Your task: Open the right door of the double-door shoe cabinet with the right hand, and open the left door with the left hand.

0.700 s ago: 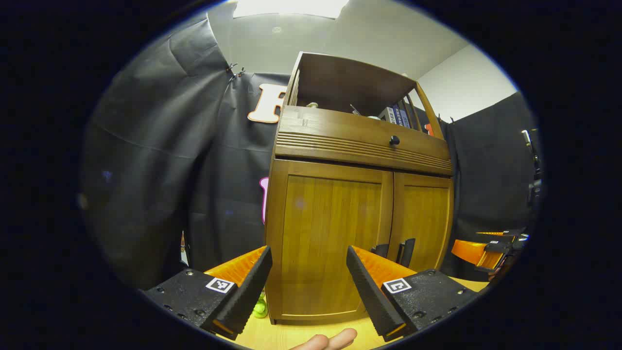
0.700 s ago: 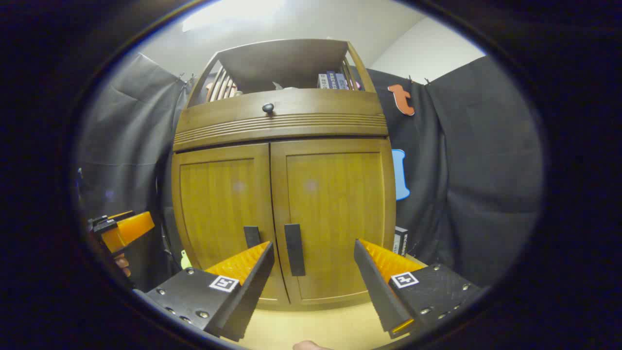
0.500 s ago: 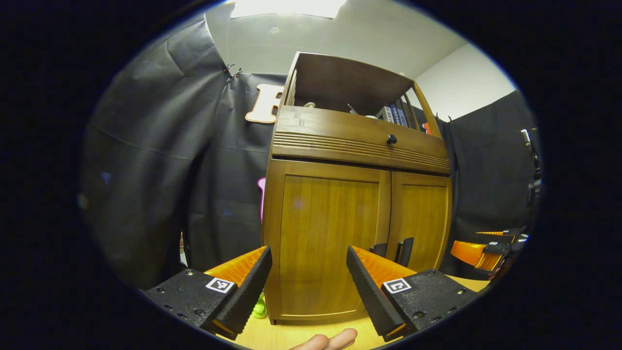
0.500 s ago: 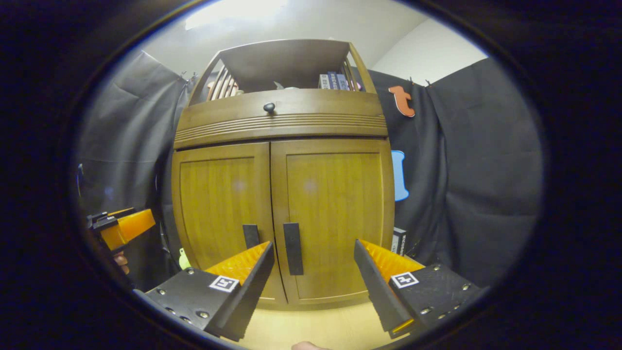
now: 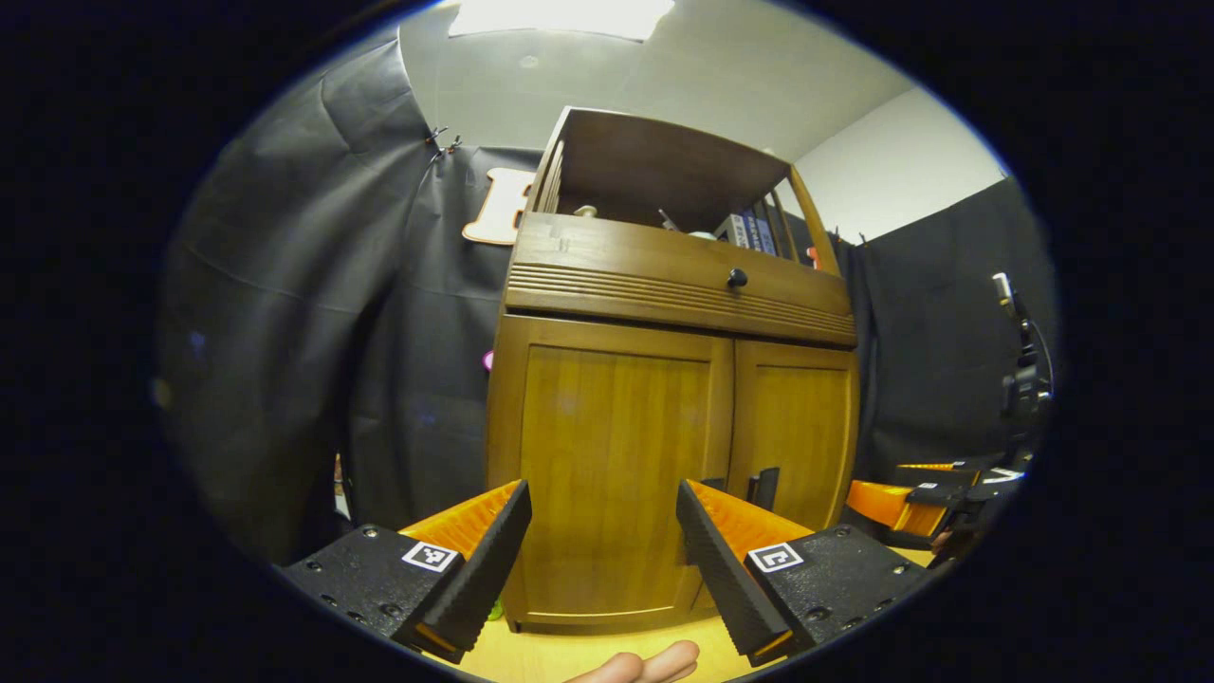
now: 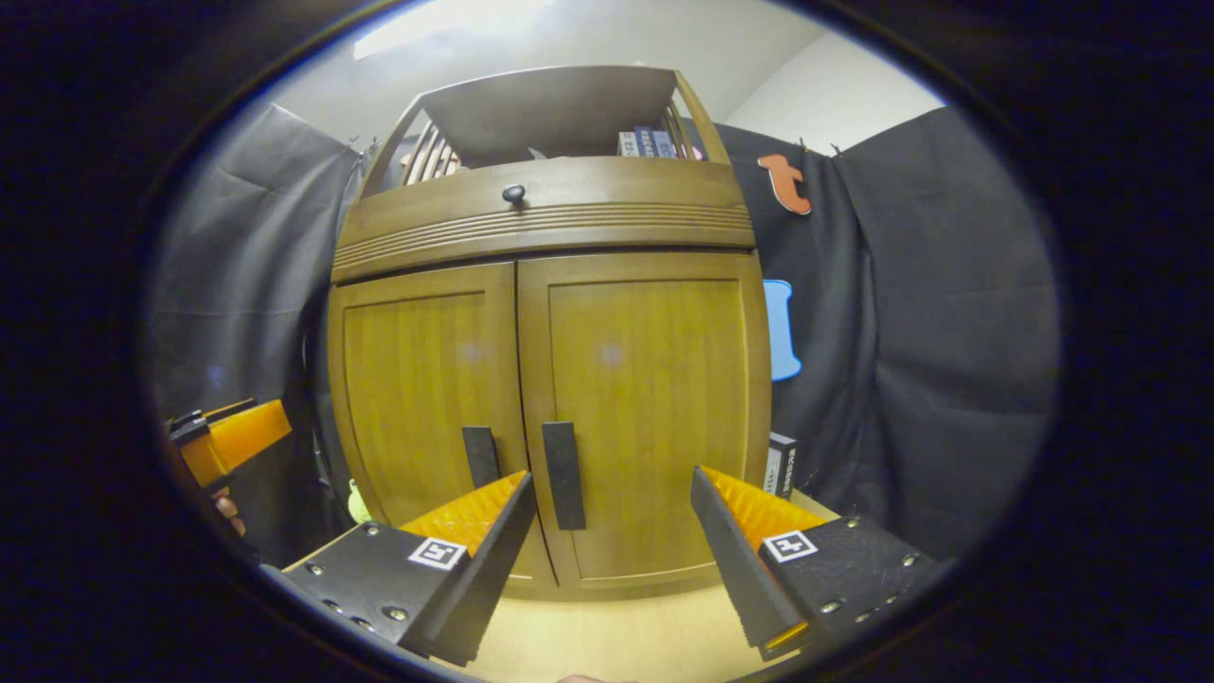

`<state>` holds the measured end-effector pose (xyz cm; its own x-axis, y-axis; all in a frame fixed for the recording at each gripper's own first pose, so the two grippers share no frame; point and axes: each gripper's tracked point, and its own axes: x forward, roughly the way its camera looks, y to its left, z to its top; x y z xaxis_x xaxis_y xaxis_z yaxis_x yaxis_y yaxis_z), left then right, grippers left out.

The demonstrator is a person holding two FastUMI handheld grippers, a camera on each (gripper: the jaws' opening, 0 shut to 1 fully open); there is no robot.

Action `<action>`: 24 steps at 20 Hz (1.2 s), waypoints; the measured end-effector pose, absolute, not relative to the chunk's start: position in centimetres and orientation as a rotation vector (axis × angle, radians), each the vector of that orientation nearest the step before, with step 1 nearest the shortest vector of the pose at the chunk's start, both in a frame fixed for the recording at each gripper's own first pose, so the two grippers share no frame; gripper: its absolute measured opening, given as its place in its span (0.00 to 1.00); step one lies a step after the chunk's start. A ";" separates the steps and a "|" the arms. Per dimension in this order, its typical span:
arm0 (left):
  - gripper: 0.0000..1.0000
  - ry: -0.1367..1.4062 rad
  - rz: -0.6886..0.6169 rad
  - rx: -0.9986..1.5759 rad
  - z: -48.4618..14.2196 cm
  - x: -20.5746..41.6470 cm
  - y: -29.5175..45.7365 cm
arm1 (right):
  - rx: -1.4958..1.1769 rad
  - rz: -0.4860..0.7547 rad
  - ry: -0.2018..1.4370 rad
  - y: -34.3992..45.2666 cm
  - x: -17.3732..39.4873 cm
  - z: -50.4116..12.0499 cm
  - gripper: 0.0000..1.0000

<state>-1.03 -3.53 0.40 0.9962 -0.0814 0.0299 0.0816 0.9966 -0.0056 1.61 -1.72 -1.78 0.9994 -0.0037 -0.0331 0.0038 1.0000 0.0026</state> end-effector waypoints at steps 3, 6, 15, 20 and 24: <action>0.92 -0.042 -0.103 -0.024 0.7 -1.3 -4.1 | 0.008 -0.027 0.050 -2.9 2.7 -2.5 0.98; 0.92 -0.036 -0.113 -0.018 0.3 -1.4 -4.7 | 0.026 -0.025 0.085 -2.9 4.0 -3.5 0.98; 0.95 -0.020 -0.098 0.005 -0.3 -0.7 -4.2 | -0.026 0.024 0.114 -0.4 8.6 -4.3 0.98; 0.92 -0.007 -0.082 0.016 -0.9 0.0 -3.7 | -0.114 0.082 0.084 2.3 11.8 -4.6 0.94; 0.92 0.005 -0.079 0.015 -1.4 0.4 -3.7 | -0.115 0.112 0.105 4.1 13.9 -6.0 0.94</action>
<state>0.40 -3.69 -1.36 0.9969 -0.0788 -0.0061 0.0789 0.9968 0.0151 13.92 4.12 -6.01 0.9882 0.1054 -0.1109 -0.1175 0.9871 -0.1089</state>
